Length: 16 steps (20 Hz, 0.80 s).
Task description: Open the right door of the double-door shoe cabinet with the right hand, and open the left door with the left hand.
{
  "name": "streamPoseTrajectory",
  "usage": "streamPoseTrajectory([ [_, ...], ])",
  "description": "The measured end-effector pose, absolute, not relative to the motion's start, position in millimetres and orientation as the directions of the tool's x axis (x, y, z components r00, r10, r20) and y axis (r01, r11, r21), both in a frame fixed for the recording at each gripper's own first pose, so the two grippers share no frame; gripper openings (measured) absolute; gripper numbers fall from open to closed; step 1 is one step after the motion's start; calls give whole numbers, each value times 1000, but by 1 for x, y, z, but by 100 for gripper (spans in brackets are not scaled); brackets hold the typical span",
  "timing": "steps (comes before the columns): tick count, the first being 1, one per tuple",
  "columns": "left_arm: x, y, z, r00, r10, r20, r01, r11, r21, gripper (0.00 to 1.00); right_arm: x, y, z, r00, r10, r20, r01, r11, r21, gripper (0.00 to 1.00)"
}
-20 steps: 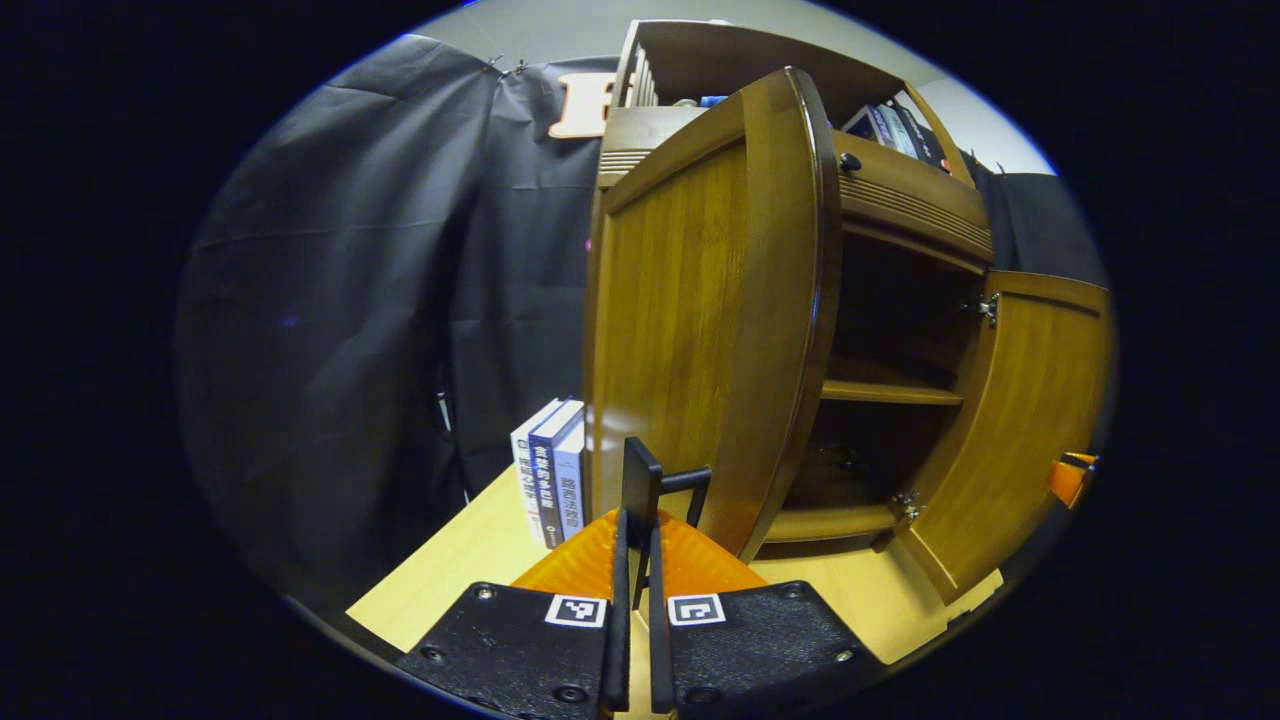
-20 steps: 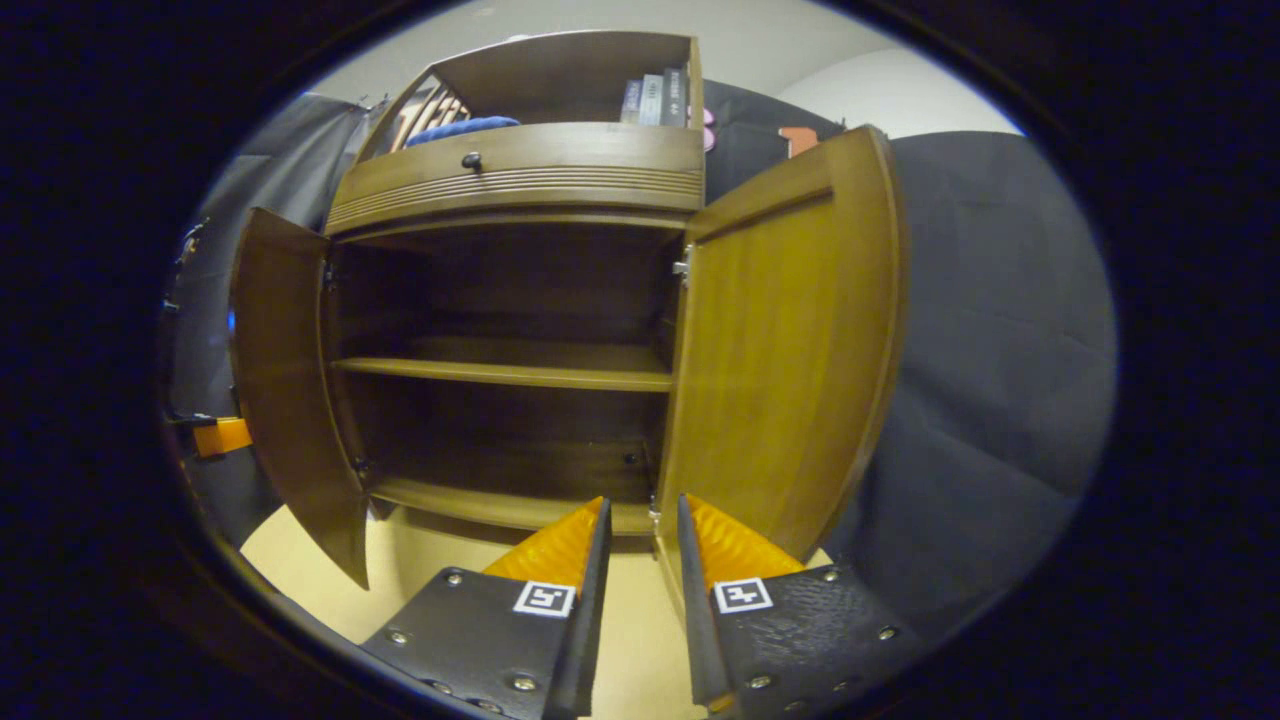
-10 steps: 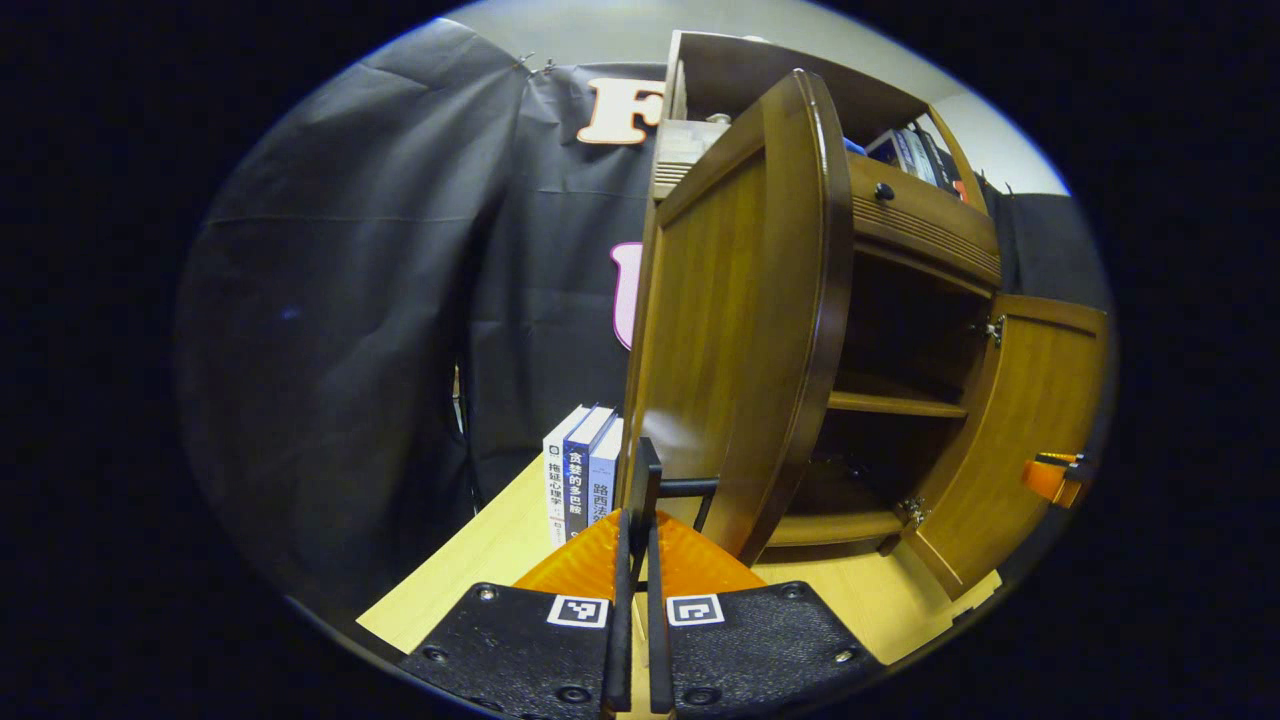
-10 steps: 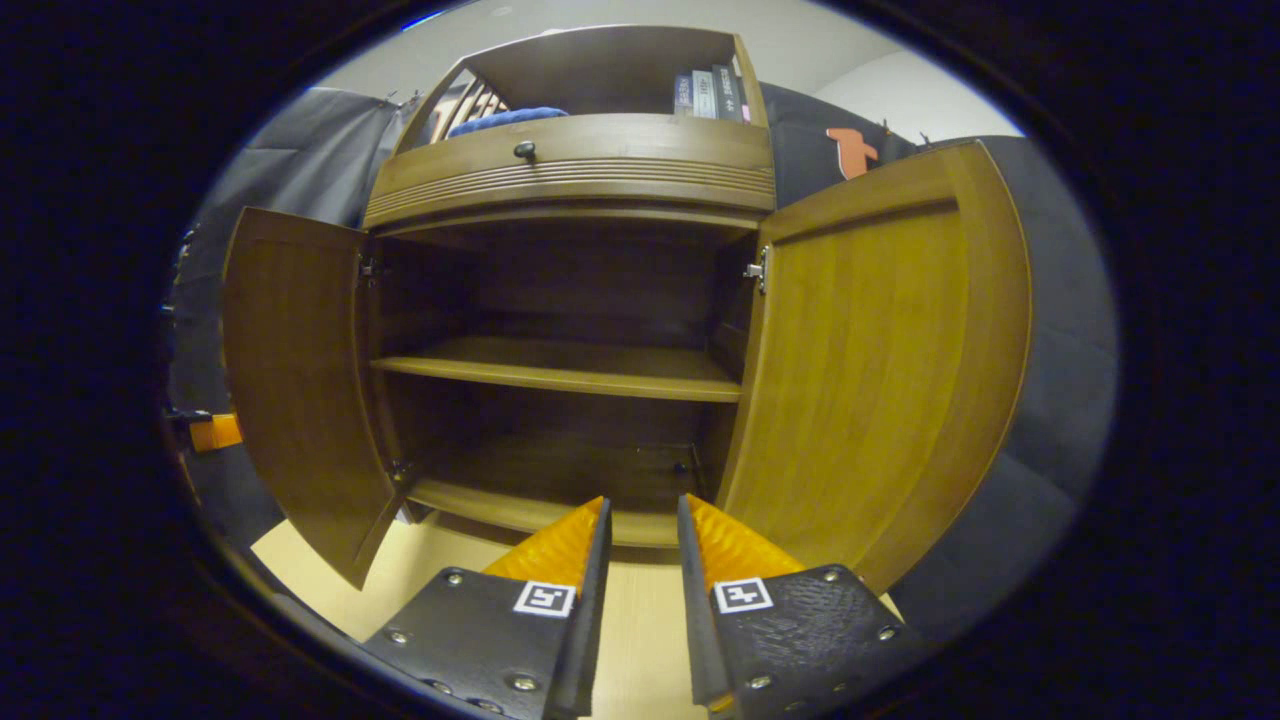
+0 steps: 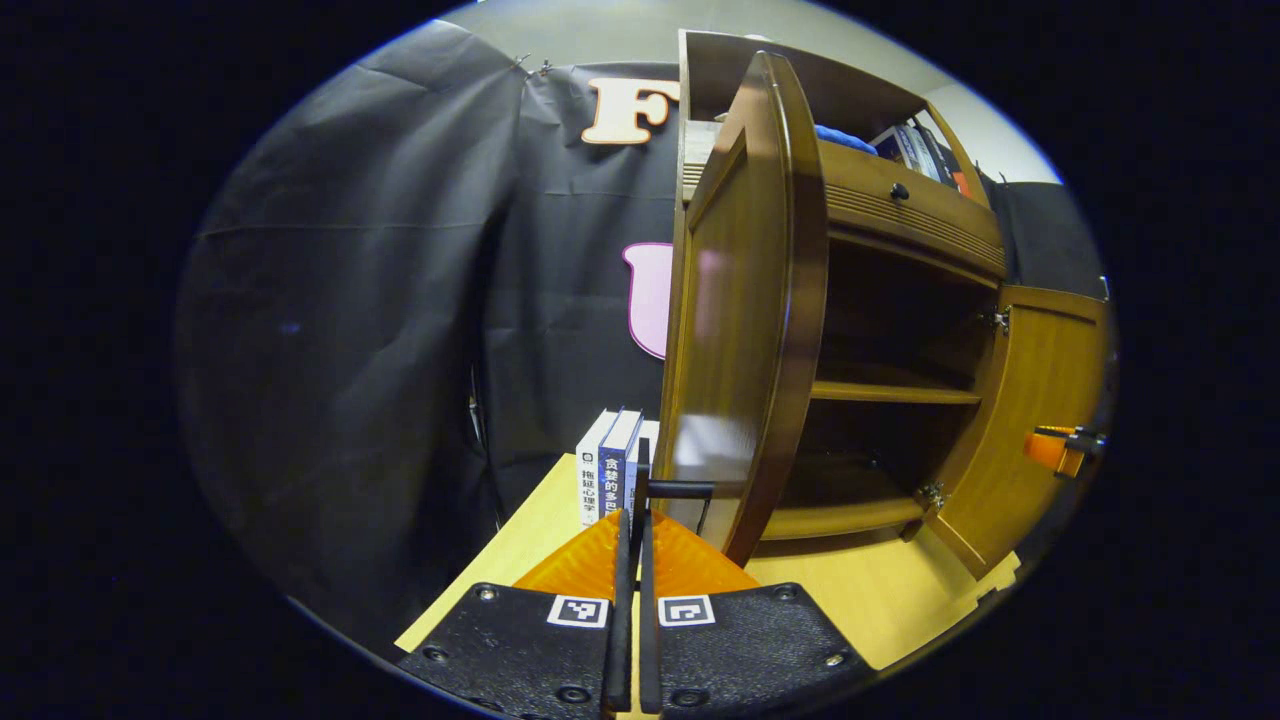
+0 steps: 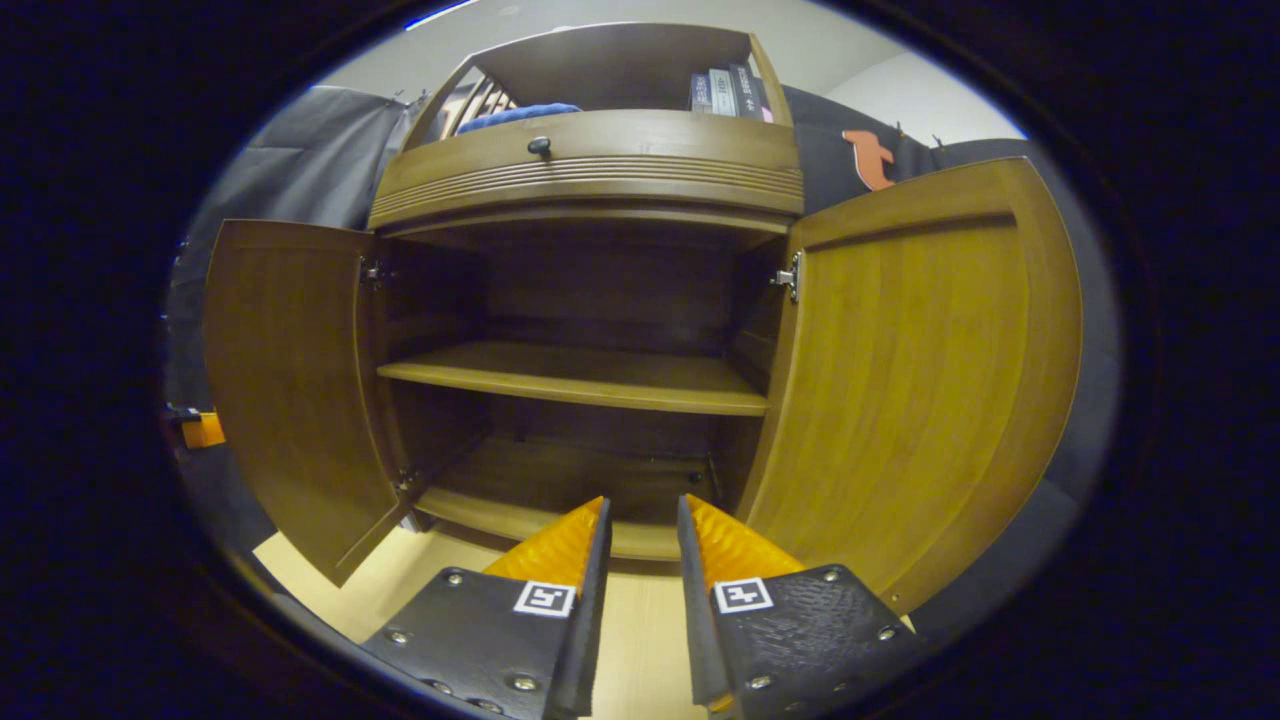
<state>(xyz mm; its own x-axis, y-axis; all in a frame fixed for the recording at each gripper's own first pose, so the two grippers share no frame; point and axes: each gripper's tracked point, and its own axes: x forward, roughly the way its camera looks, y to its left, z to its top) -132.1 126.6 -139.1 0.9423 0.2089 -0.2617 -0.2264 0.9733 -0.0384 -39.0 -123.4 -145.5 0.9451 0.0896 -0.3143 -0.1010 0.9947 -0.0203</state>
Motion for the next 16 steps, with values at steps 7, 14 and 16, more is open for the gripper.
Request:
streamPoseTrajectory([
  [7,-144,153,-134,941,215,-262,-236,970,-50,4,-29,-111,-149,940,115,-321,-130,991,-27,34],
  [14,-152,159,-128,938,240,-250,-264,962,-66,1,-20,-98,-147,938,147,-315,-164,986,-27,34],
  [16,-154,157,-128,936,250,-247,-272,961,-57,1,-19,-95,-147,937,156,-312,-171,985,-22,34],
])
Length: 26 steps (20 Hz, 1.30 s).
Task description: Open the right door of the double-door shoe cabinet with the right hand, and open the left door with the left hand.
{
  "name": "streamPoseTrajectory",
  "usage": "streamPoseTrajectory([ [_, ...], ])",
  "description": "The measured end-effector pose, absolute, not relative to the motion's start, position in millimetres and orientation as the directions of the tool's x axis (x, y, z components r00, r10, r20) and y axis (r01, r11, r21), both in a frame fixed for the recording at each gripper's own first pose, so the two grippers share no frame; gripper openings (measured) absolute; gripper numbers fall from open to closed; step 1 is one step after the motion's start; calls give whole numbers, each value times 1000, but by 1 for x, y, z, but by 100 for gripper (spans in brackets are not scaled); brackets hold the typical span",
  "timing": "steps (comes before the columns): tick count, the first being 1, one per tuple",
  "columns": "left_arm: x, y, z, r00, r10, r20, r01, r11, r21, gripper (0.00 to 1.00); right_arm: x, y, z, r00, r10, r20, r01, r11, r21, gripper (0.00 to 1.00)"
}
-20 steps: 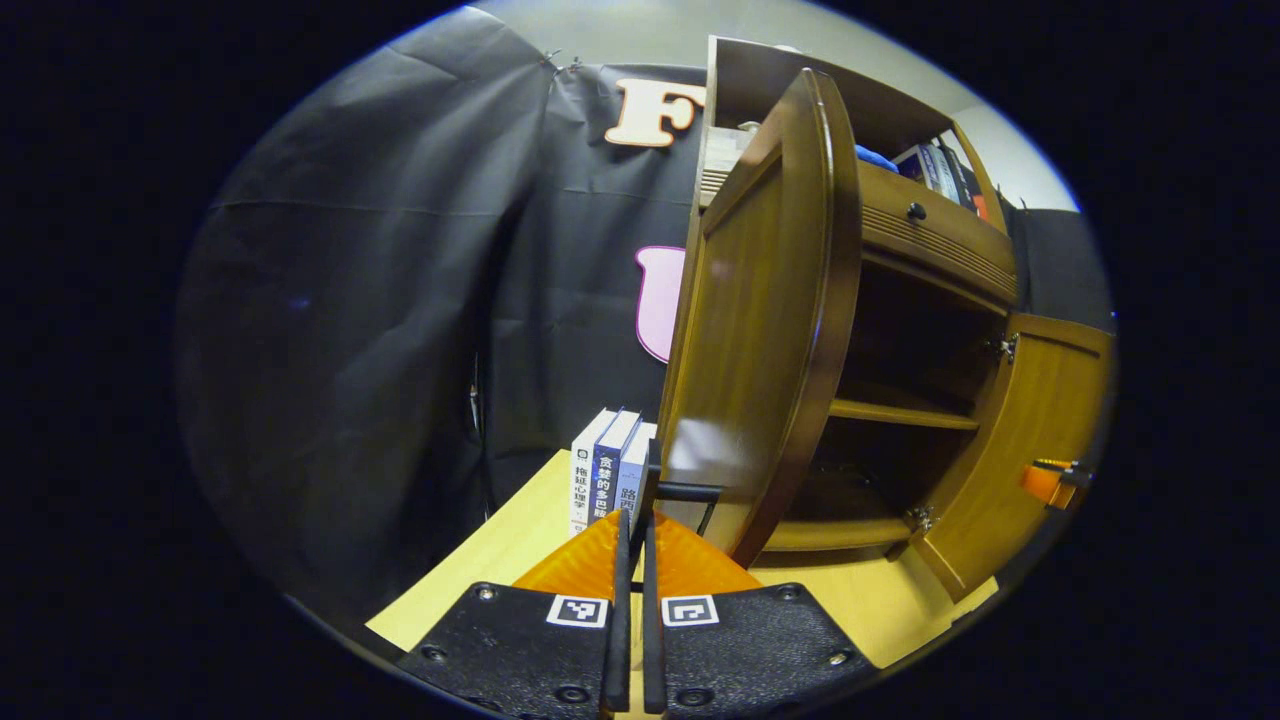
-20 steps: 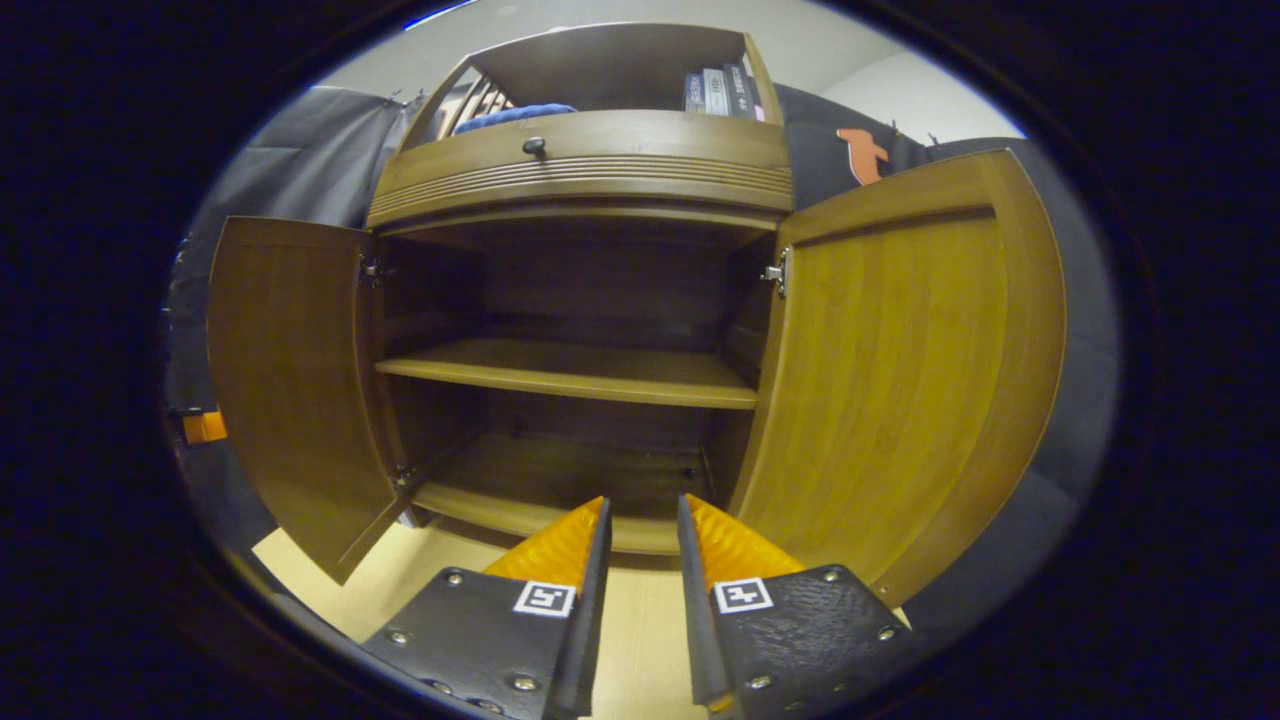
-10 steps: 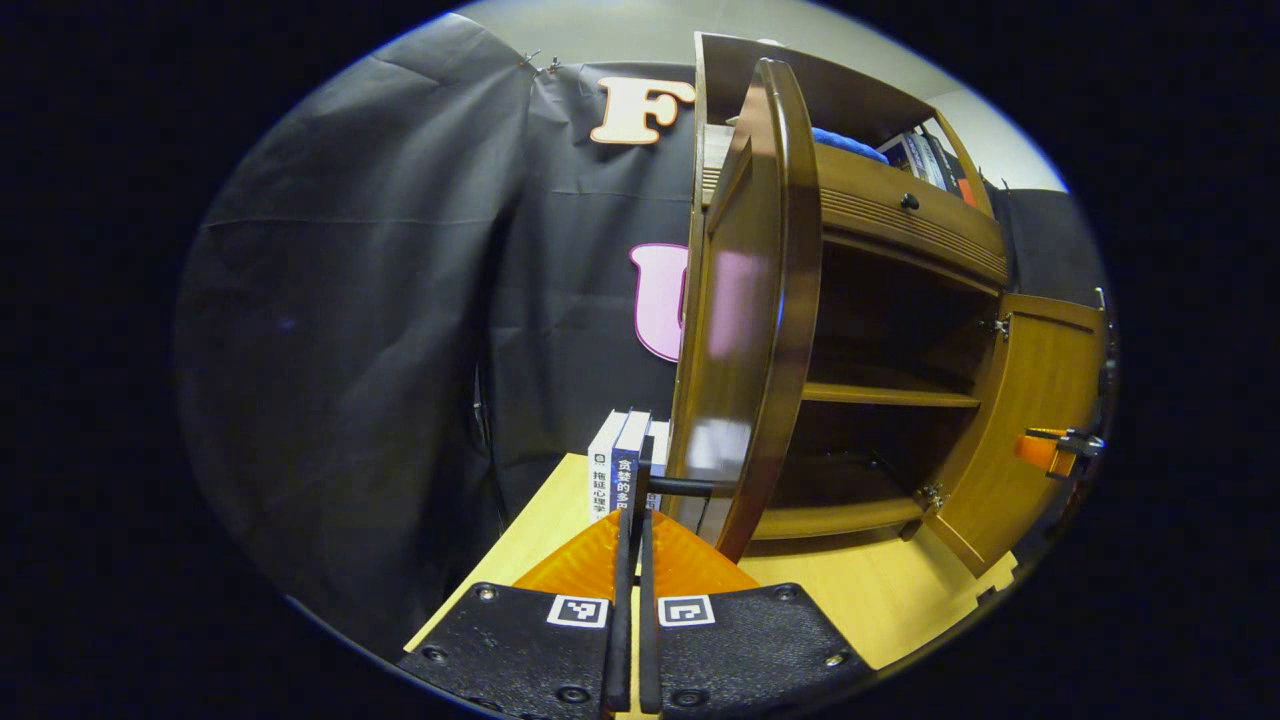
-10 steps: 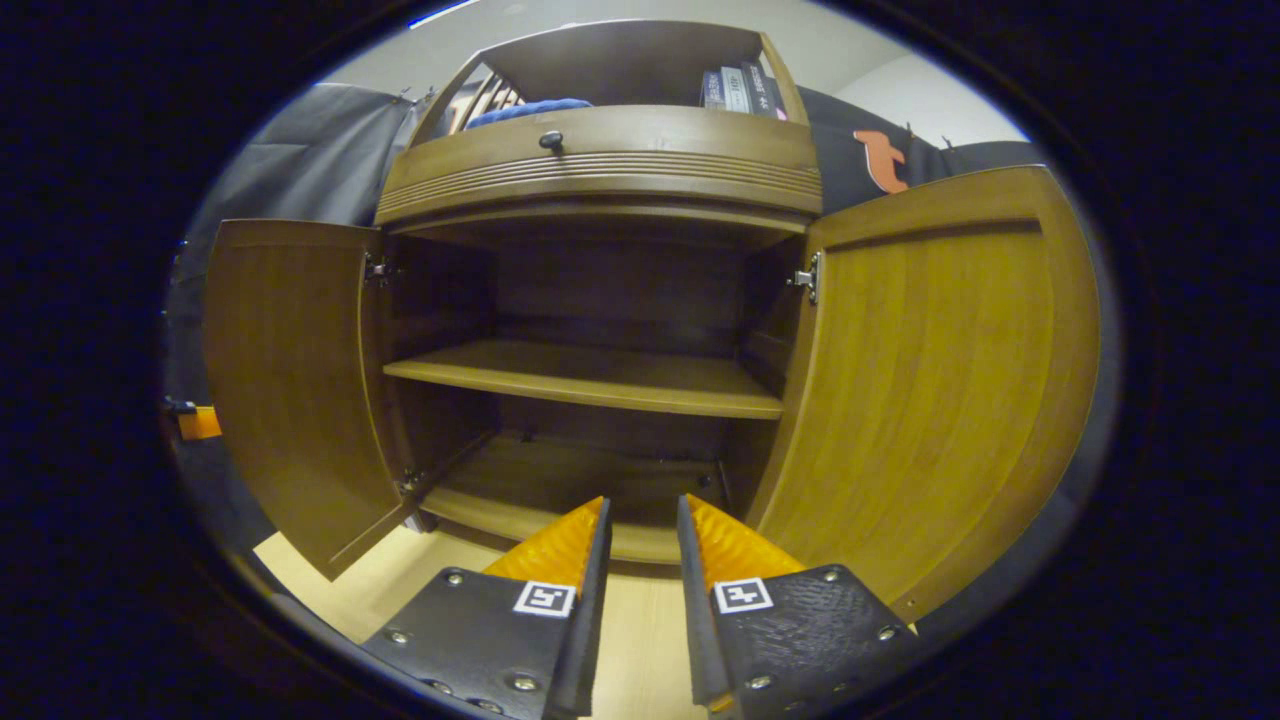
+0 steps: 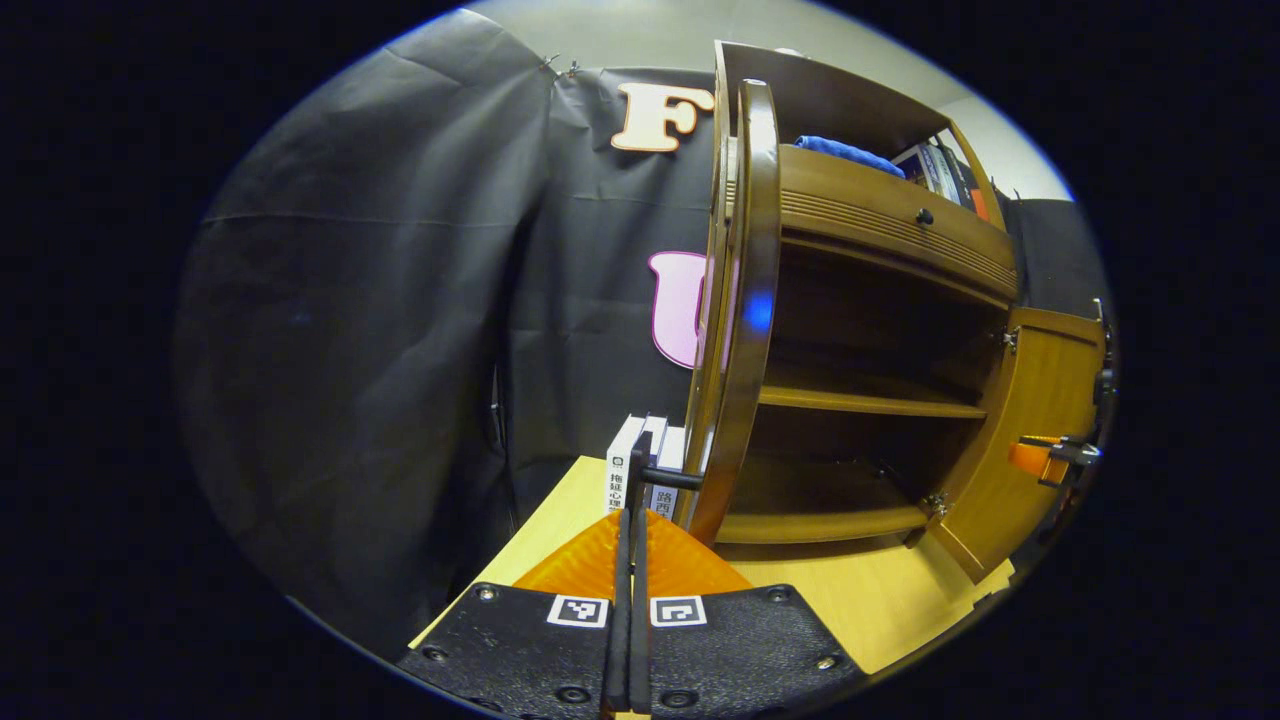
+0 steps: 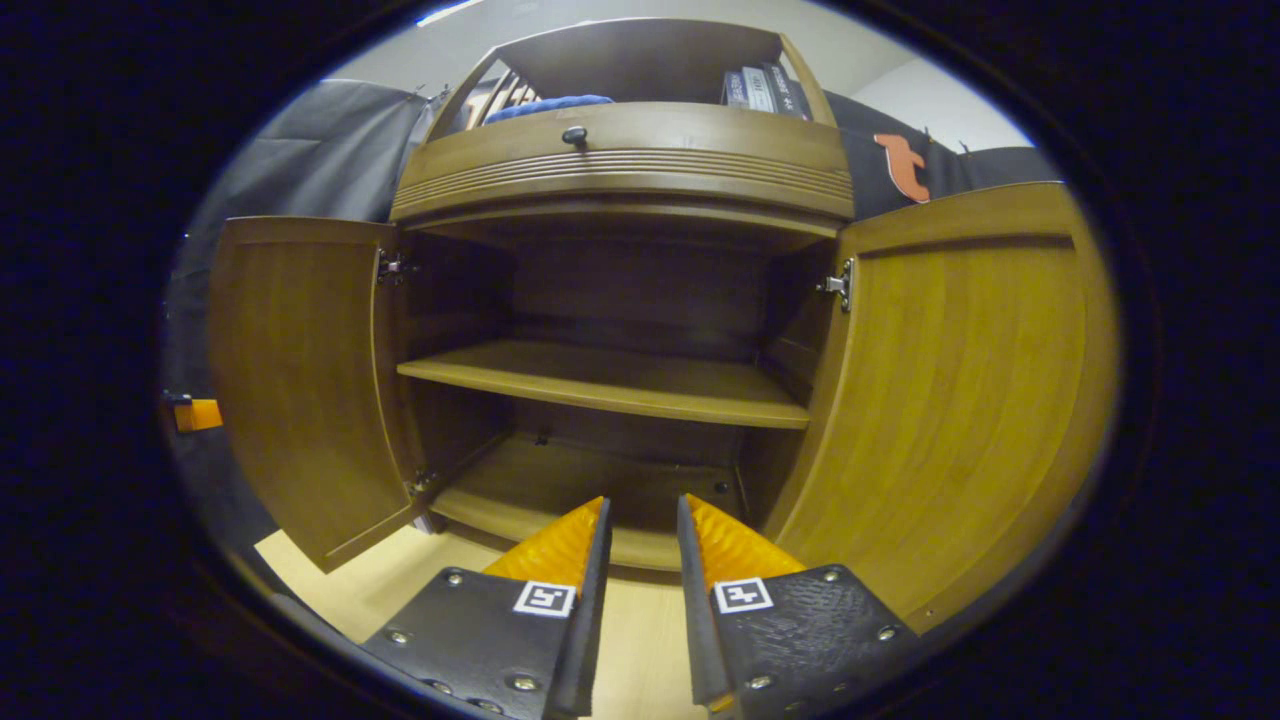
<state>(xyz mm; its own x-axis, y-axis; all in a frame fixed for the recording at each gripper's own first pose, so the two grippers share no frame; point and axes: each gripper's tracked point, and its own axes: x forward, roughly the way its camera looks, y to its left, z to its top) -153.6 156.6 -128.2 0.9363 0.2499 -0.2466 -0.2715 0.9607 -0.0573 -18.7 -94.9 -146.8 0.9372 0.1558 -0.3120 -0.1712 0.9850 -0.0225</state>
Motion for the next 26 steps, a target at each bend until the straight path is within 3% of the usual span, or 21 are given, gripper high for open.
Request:
streamPoseTrajectory([
  [7,-163,154,-117,926,300,-228,-318,947,-48,1,-21,-91,-144,936,172,-306,-188,982,-24,36],
  [10,-173,155,-89,909,385,-157,-390,921,2,1,-22,-92,-142,937,170,-304,-189,982,-32,34],
  [14,-178,131,-51,911,404,-81,-398,913,87,0,-25,-95,-139,938,167,-304,-184,983,-25,36],
  [22,-142,50,-7,976,218,3,-217,971,98,1,-33,-98,-119,948,151,-281,-169,985,-43,34],
  [26,-106,-8,-6,998,55,16,-57,993,103,0,-40,-101,-88,968,126,-219,-143,988,-64,36],
])
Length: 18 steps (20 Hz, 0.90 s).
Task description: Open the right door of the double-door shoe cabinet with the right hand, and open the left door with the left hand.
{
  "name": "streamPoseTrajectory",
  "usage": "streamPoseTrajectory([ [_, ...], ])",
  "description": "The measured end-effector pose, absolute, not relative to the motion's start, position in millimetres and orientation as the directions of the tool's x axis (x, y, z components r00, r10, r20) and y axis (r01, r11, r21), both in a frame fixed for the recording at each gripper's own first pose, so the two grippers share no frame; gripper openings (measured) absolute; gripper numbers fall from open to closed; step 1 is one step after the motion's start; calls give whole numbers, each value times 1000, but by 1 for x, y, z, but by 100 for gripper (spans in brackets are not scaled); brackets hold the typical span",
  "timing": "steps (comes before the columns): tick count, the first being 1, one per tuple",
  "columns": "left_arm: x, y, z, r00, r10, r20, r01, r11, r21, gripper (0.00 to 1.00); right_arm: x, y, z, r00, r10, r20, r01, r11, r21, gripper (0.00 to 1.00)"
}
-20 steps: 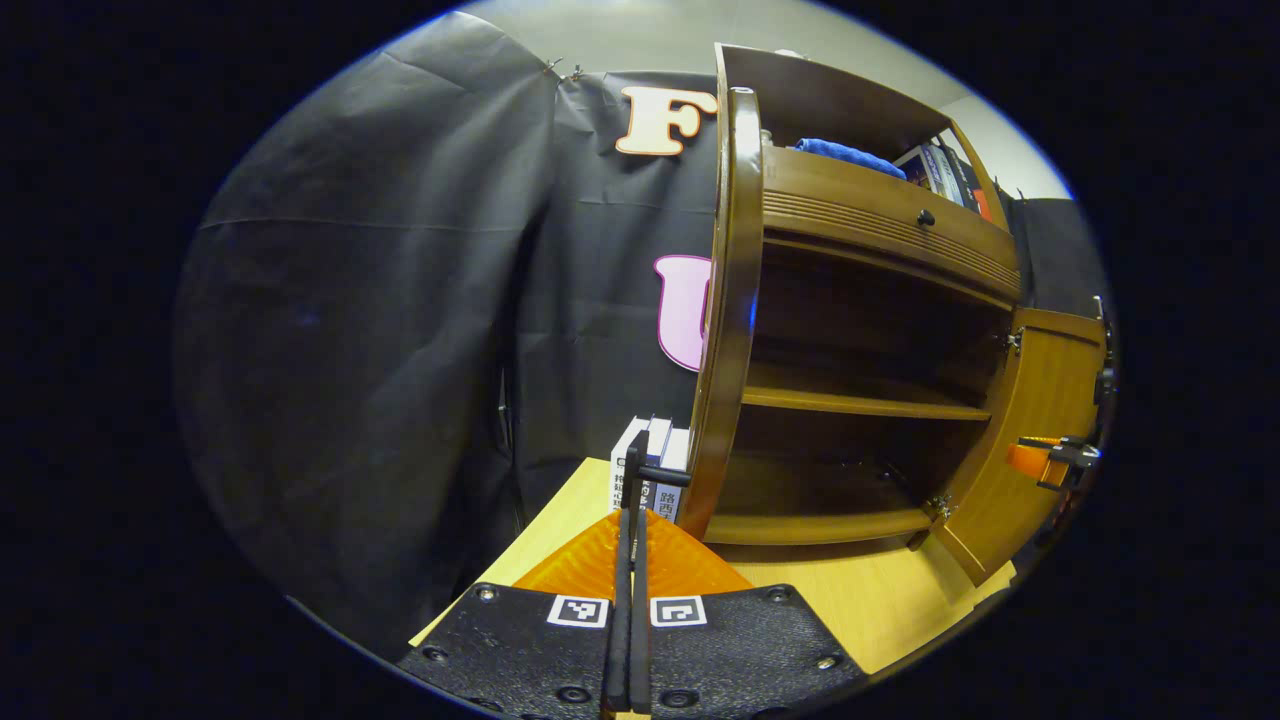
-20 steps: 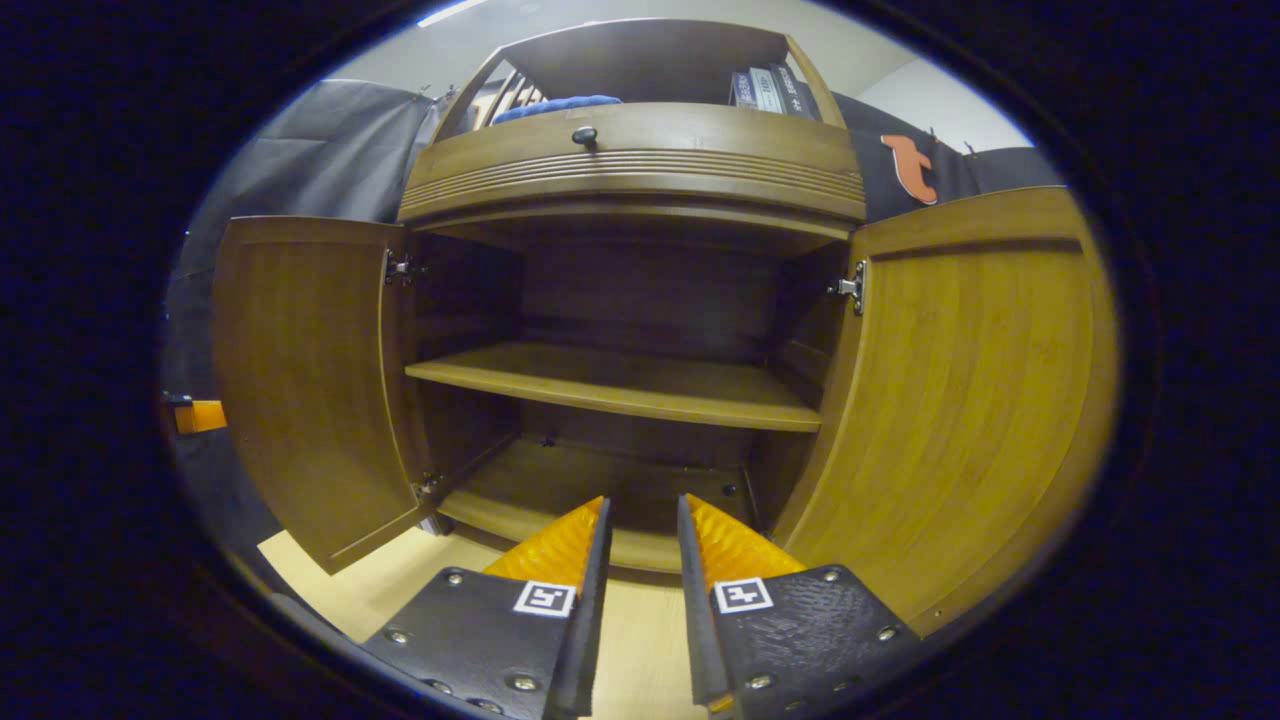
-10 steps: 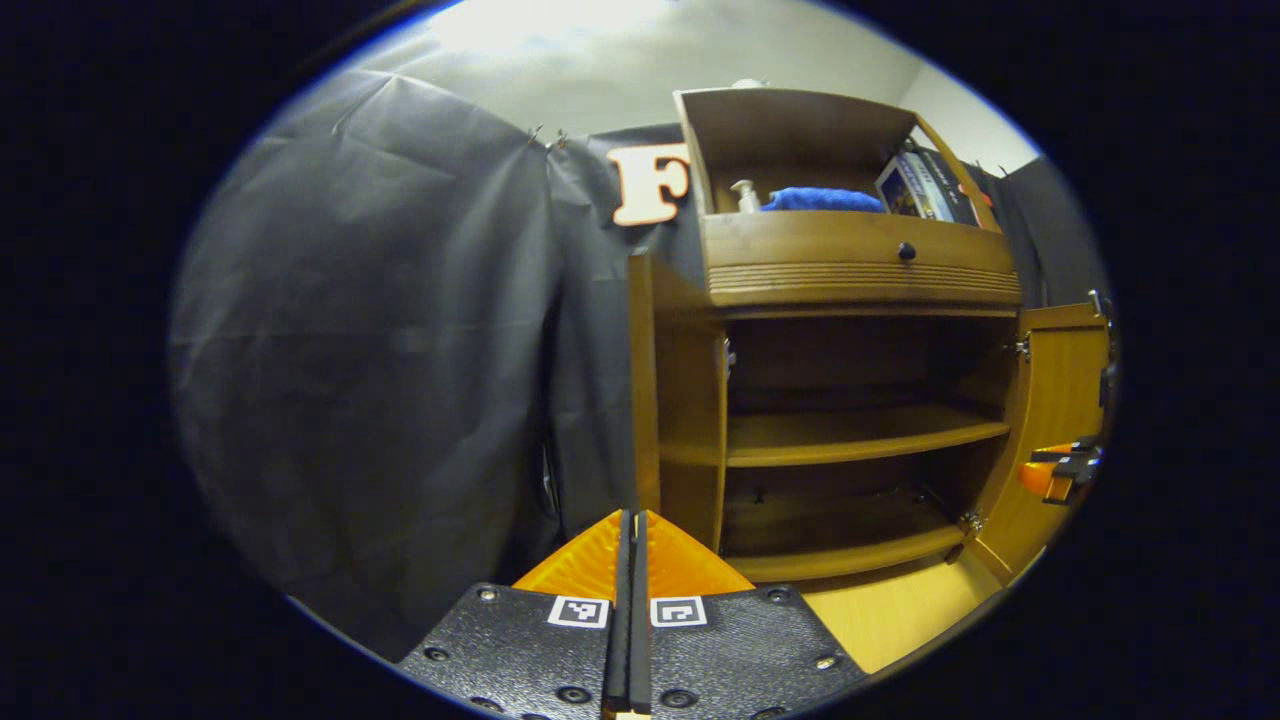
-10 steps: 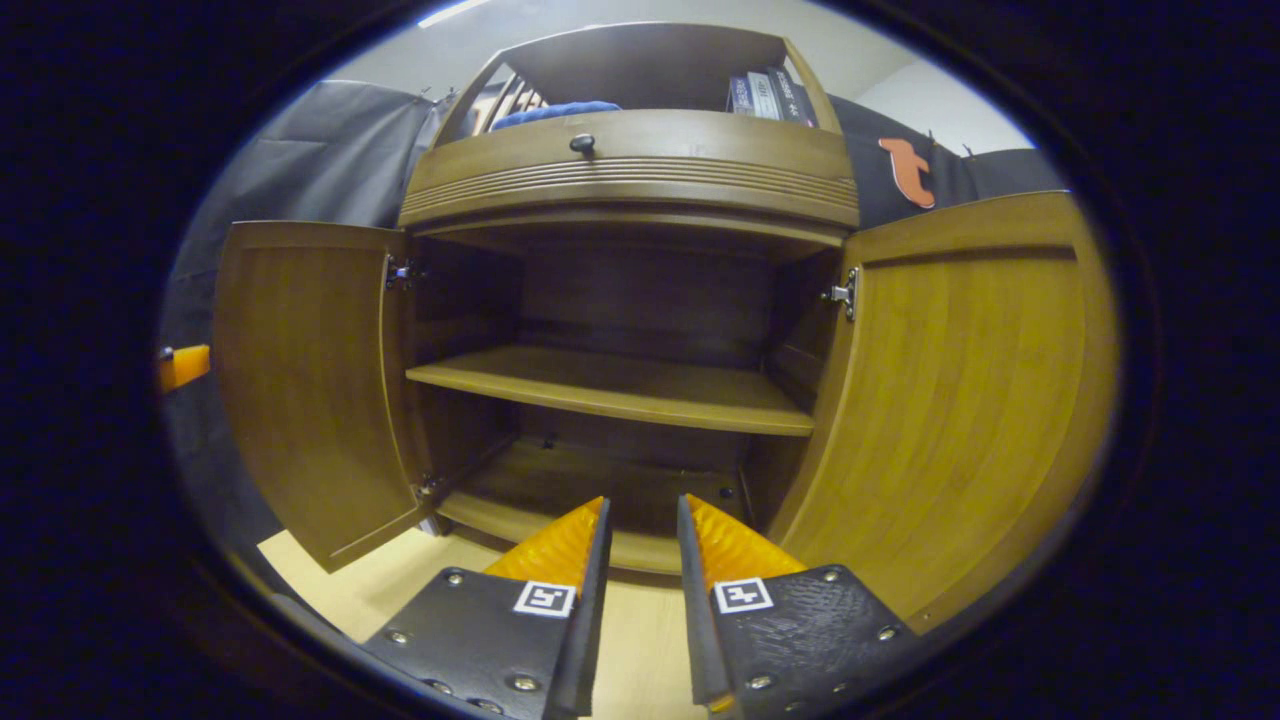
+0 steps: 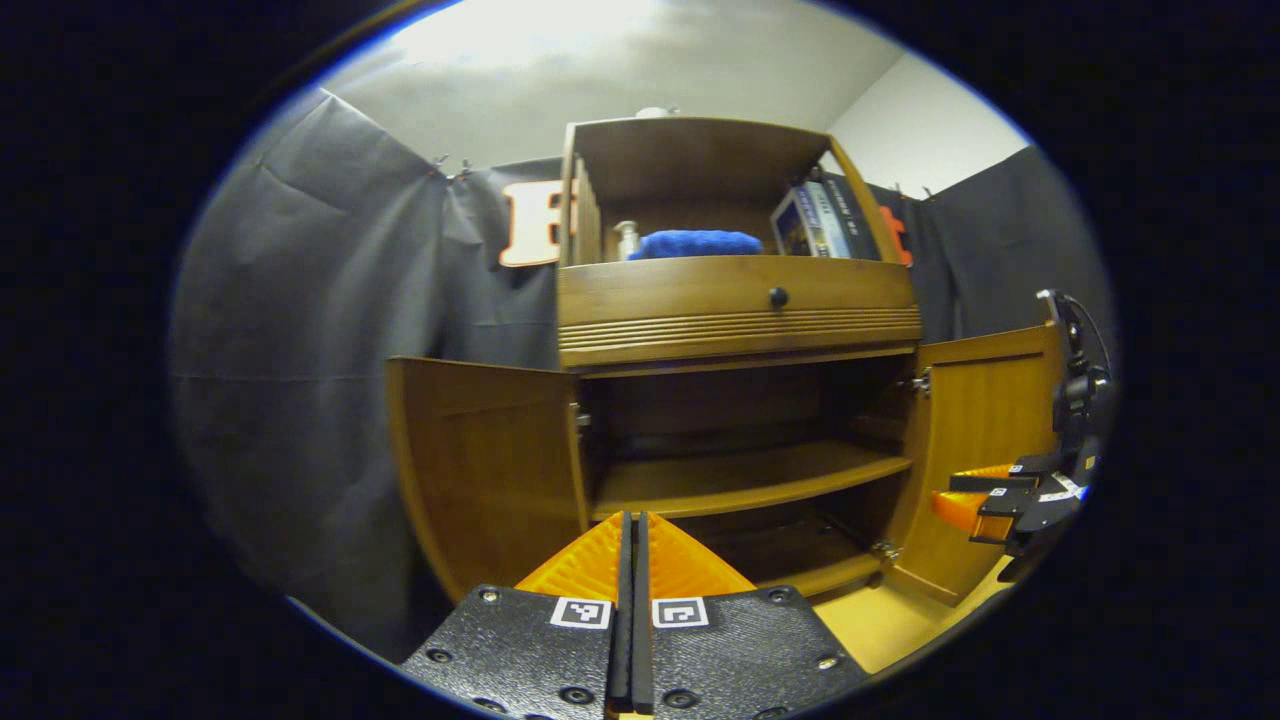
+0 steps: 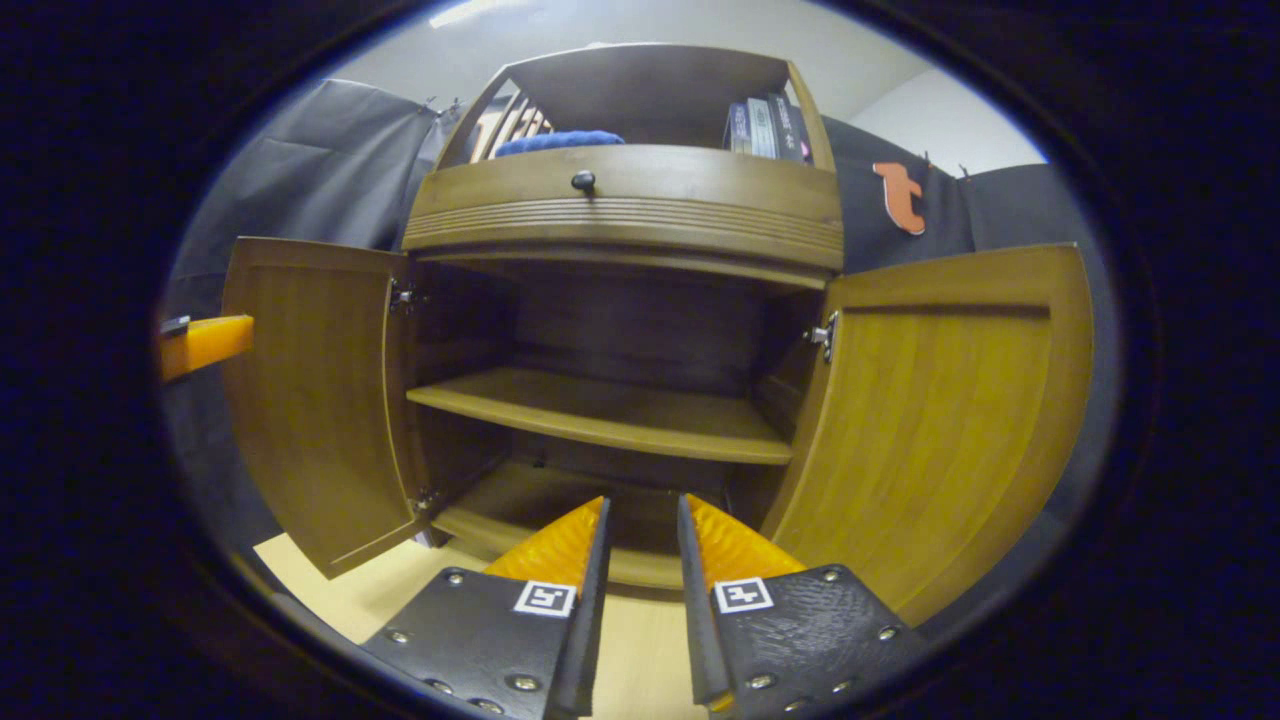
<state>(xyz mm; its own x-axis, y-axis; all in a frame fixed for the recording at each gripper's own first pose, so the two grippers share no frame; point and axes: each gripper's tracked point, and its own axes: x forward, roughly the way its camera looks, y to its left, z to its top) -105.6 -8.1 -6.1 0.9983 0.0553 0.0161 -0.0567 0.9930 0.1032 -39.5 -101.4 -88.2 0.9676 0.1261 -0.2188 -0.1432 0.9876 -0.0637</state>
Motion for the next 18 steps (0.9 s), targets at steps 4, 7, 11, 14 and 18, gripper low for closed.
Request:
streamPoseTrajectory([
  [4,-81,-57,-6,997,-73,16,71,991,112,2,-52,-104,-66,979,100,-178,-112,992,-58,36],
  [7,-66,-87,-9,989,-146,19,143,985,96,3,-59,-104,-59,981,82,-176,-93,994,-57,34],
  [11,-55,-118,-19,973,-231,1,231,972,50,5,-68,-105,-56,983,46,-180,-55,997,-48,36],
  [14,-45,-133,-22,961,-278,-10,278,959,60,11,-72,-108,-50,986,11,-164,-16,999,-30,35],
  [18,-38,-147,-21,947,-322,1,322,946,47,54,-76,-113,-44,989,-28,-145,24,999,-24,49],
])
